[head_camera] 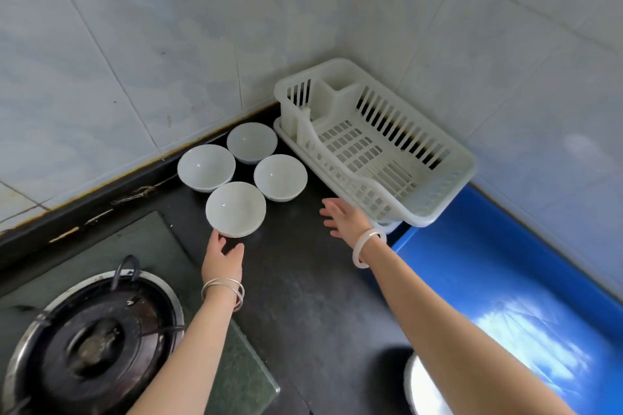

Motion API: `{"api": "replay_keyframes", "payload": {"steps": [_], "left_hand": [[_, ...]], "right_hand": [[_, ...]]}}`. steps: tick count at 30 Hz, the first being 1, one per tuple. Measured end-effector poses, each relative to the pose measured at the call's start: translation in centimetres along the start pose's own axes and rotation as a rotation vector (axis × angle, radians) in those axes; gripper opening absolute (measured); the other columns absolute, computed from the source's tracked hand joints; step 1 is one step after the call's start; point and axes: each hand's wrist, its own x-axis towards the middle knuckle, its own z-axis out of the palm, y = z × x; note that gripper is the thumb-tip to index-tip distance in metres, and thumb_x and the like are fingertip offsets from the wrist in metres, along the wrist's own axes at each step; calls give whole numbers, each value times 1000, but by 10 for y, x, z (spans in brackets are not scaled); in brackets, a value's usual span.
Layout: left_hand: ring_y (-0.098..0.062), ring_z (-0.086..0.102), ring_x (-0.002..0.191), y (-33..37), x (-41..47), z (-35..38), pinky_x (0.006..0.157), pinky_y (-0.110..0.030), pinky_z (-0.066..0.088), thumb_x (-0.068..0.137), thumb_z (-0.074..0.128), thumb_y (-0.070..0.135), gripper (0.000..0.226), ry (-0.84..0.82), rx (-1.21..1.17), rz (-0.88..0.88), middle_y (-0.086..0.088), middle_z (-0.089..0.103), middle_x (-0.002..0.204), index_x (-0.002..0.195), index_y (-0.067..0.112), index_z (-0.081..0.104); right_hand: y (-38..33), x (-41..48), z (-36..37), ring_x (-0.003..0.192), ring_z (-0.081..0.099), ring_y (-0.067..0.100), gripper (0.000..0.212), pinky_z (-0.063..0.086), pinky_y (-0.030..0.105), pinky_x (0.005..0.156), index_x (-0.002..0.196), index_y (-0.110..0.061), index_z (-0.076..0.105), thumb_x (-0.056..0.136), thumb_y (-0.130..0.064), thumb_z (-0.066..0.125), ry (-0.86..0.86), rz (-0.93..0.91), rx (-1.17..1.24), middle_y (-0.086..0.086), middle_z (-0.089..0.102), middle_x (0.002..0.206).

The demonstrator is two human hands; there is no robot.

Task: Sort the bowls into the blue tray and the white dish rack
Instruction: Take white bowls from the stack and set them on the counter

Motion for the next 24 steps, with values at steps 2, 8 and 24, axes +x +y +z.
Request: {"api": "replay_keyframes", "payload": {"steps": [2,8,24], "left_hand": [[-24,57,116,-11,-23,6,98,-31,39,87,57,12,52,-59,100,20,-6,52,138,137,15,42],[-12,59,95,-34,-113,49,88,-19,40,87,59,12,29,-435,311,142,-4,66,118,115,11,64],[-16,58,105,-76,-234,116,90,-33,49,89,52,25,47,-798,751,380,1,58,122,134,32,39]], "right_hand": [[19,-31,-28,95,60,13,28,50,30,86,120,-24,55,98,-30,38,55,-62,-79,0,64,116],[109,-133,-96,91,63,17,18,47,29,87,101,-25,65,94,-29,49,286,-6,-298,-3,68,99],[217,-219,-123,99,60,32,25,41,31,72,105,-13,52,86,-29,56,424,345,-656,10,64,108]]}}
